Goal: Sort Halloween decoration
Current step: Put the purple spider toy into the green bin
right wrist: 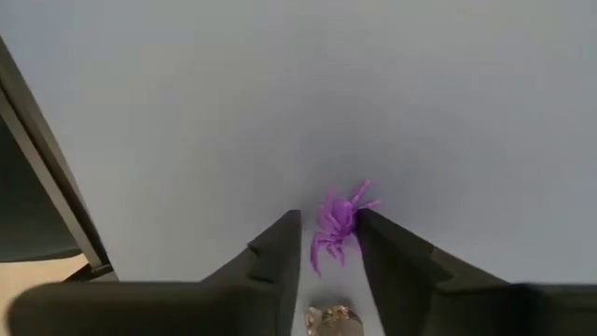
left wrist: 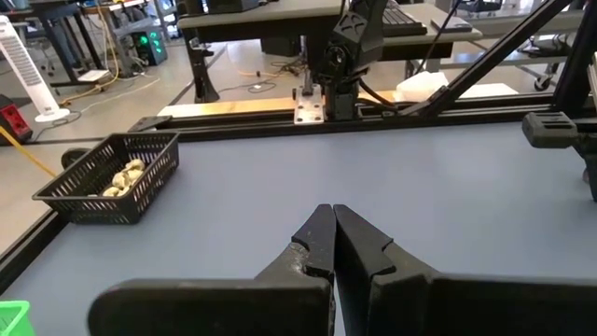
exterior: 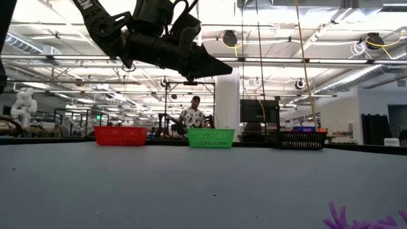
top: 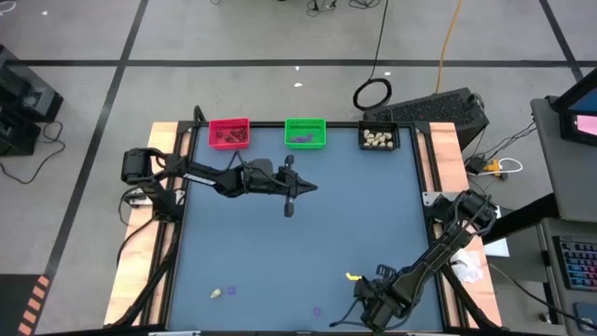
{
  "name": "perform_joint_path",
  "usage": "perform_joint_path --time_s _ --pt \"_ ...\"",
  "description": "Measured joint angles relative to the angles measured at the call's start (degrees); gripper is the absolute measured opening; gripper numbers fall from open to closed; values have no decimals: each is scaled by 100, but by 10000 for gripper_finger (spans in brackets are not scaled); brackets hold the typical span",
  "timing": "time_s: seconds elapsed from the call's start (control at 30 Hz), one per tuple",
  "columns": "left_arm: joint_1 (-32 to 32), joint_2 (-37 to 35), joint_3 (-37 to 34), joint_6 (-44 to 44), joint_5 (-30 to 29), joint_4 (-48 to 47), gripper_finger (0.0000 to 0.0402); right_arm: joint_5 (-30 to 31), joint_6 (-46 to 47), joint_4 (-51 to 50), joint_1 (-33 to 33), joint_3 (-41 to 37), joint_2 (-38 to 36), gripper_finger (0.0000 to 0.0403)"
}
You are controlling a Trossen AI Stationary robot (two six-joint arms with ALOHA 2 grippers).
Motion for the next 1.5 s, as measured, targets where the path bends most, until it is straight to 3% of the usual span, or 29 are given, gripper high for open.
perform_joint_path --time_s 0.33,0.63,0.9,1.17,1.5 --pt "0 0 2 -44 0 -36 0 8 -203 -669 -3 207 24 8" --pt "0 -107 2 -188 0 251 0 497 -699 -1769 -202 825 -10 3" --pt "86 -385 -514 -322 -66 859 0 1870 -1918 -1918 -951 796 -361 1" --pt "232 -553 -1484 -778 -57 2141 0 2244 -3809 -761 -2084 73 -858 1" --pt "228 -1352 -2199 -731 -177 2211 0 2116 -6225 828 -4071 -432 -1421 0"
